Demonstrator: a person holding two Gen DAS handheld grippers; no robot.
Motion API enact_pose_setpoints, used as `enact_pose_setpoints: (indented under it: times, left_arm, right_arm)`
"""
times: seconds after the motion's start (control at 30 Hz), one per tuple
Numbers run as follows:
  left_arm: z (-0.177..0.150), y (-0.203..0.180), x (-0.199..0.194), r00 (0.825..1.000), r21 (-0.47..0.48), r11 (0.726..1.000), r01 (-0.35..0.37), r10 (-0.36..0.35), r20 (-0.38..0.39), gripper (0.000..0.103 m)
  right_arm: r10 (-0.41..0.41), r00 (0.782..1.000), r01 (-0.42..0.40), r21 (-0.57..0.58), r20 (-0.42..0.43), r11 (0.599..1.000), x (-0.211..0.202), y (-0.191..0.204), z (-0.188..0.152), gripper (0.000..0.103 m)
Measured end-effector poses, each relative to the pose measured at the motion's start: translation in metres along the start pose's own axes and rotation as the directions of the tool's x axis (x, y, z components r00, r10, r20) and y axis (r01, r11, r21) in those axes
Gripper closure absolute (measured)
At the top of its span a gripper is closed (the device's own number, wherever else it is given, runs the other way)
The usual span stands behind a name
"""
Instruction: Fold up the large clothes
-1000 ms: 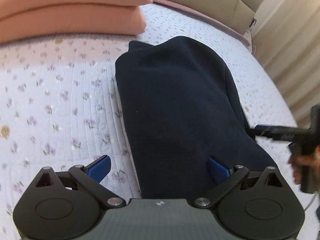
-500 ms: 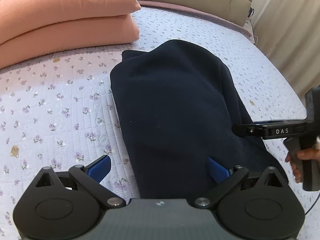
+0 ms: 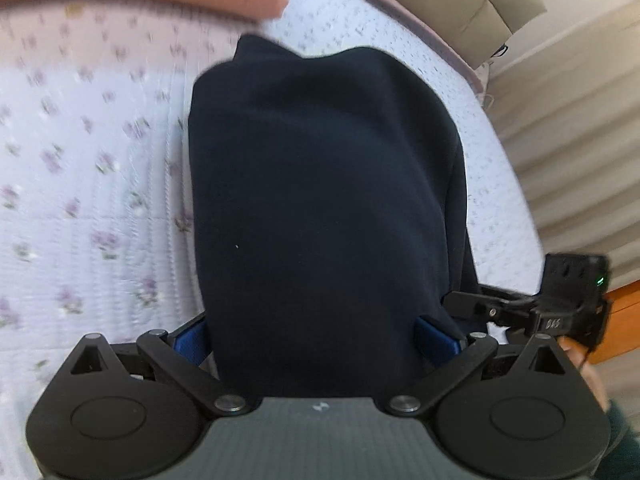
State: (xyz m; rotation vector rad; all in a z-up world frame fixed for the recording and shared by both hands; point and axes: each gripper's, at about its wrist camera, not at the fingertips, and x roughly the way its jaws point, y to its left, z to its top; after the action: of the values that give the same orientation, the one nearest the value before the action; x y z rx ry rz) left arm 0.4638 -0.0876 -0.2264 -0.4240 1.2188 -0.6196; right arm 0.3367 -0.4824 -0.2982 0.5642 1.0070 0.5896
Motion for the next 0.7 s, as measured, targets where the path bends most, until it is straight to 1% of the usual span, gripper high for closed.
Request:
enact_pose_setpoints:
  times: [0.07,0.17,0.23,0.37,0.4,0.53,0.6,0.67,0.7]
  left_arm:
    - [0.003,0.007,0.007,0.999,-0.019,0.999,0.043,-0.043,-0.016,0.000]
    - [0.005,0.009,0.010,0.998,0.008,0.998,0.062,-0.062,-0.017,0.000]
    - [0.006,0.010,0.011,0.998,0.014,0.998,0.066,-0.066,-0.024,0.000]
    - [0.012,0.008,0.014,0.997,0.049,0.997,0.054,-0.052,-0.050,0.000]
    - [0.014,0.006,0.015,0.998,0.052,0.997,0.048,-0.045,-0.051,0.000]
    - [0.012,-0.004,0.019,1.000,0.088,0.996,0.014,-0.012,-0.024,0.000]
    - [0.012,-0.006,0.019,1.000,0.075,0.997,0.011,-0.009,-0.022,0.000]
    - [0.014,-0.005,0.020,1.000,0.055,0.998,0.014,-0.012,-0.026,0.000]
    - [0.012,-0.005,0.020,1.000,0.054,0.998,0.012,-0.011,-0.026,0.000]
  right_arm:
    - [0.023,1.000,-0.022,0.011,-0.006,1.000,0.000,-0.004,0.001,0.000]
    - [0.029,1.000,-0.029,0.033,-0.011,0.999,0.003,-0.006,0.006,0.000]
    - [0.010,1.000,-0.010,0.049,-0.016,0.999,0.005,-0.002,0.007,0.000]
    - [-0.018,0.997,0.020,0.024,-0.079,1.000,0.005,0.008,0.015,0.000]
    - [-0.019,0.996,0.021,0.024,-0.085,0.999,0.002,0.009,0.012,0.000]
    - [-0.047,0.996,0.051,0.056,-0.072,0.997,0.003,0.013,0.007,0.000]
    - [-0.063,0.995,0.066,0.048,-0.076,0.997,0.005,0.017,0.007,0.000]
    - [-0.062,0.995,0.067,0.069,-0.079,0.995,0.003,0.018,0.007,0.000]
    - [-0.063,0.995,0.069,0.084,-0.074,0.994,0.005,0.021,0.007,0.005]
